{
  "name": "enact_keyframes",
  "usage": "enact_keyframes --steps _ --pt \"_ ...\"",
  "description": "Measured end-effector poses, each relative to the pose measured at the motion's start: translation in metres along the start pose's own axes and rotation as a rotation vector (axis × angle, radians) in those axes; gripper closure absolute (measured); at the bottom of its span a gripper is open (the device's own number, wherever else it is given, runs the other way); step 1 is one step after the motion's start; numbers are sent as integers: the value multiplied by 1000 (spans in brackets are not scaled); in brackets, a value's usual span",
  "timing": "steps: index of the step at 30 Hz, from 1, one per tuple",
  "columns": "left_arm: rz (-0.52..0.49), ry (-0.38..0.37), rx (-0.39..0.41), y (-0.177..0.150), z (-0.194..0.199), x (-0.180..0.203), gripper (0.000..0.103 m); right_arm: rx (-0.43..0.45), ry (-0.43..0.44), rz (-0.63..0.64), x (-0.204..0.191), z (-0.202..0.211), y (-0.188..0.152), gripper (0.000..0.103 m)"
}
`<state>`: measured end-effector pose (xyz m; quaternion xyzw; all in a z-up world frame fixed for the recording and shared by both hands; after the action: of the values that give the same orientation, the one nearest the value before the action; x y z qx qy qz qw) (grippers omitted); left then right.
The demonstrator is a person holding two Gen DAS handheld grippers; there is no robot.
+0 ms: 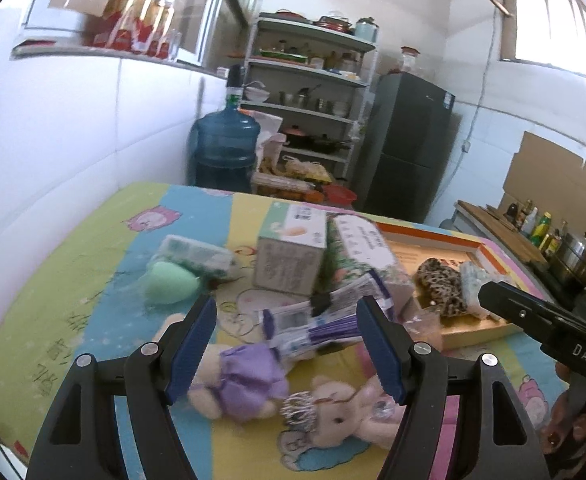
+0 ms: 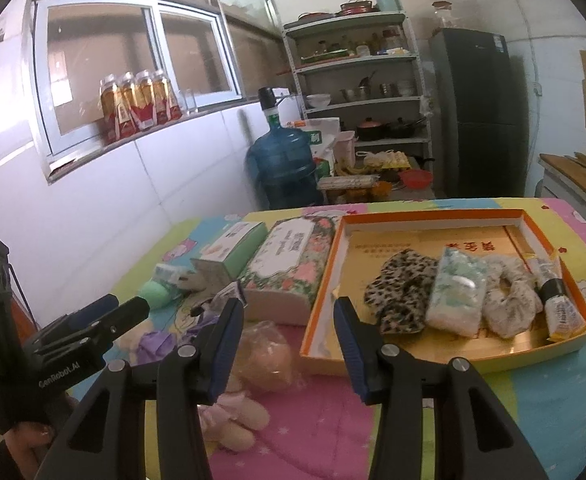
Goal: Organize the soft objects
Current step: 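Grasp the white teddy bear with the left tool while the right tool grasps the purple-printed snack packet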
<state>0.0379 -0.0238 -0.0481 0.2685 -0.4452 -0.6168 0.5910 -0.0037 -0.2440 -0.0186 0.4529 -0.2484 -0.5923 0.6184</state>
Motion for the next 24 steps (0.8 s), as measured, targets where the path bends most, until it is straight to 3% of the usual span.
enact_keyframes --steps 14,24 --pt "69 36 -43 -20 -4 -51 29 -71 79 44 -45 -34 -8 56" --pt "121 43 -85 -33 -22 -76 29 -99 83 52 -53 -48 -11 56"
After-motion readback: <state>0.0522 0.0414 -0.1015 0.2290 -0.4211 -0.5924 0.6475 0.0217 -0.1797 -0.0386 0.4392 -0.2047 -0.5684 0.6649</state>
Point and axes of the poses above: each gripper's, at about its wrist camera, not at the fingertips, and z roughly against the way its jaws point, x to its right, y to its top, the point moved 5 cm from there along -z, roughly the way its jaws point, and after that the axes turned 4 degrees about x, right-handed, at the moved point
